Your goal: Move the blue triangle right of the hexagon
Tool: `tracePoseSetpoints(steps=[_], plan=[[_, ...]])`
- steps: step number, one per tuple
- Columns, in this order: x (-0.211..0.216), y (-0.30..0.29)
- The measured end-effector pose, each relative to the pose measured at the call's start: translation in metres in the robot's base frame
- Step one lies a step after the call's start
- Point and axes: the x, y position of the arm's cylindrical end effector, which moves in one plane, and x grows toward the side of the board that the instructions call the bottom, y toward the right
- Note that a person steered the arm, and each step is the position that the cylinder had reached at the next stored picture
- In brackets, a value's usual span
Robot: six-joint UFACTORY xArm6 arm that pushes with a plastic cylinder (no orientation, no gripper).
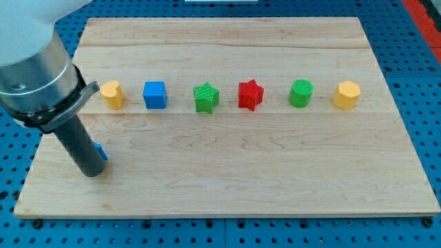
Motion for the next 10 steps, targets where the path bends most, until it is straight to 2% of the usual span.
tracePoseSetpoints(steps=[5,7,10], plan=[[0.002,-0.074],[-0.033,-0.049],[-0.023,0.159]])
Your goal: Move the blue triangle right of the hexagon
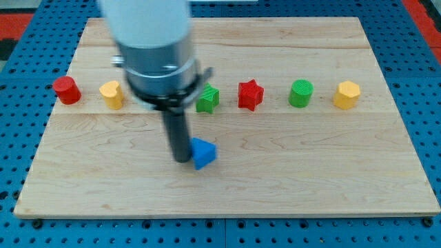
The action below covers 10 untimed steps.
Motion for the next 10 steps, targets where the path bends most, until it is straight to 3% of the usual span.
tracePoseSetpoints(steps=[2,4,6,8,10], plan=[[0.0,0.144],[0.0,0.222],[0.027,0.265],[-0.003,0.28],[0.013,0.273]])
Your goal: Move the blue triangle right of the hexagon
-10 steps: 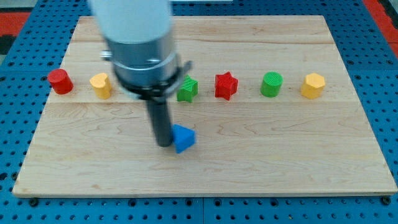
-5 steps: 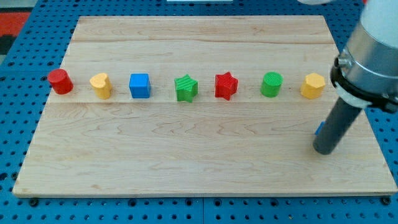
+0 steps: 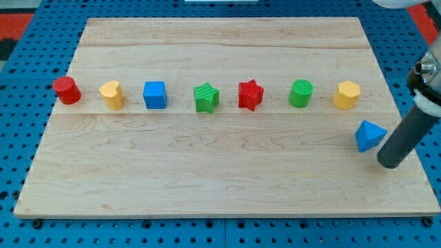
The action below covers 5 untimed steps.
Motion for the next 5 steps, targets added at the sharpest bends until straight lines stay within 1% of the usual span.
tracePoseSetpoints(steps=[1,2,5], plan=[[-0.023,-0.016],[-0.044,-0.018],[-0.096,-0.002]])
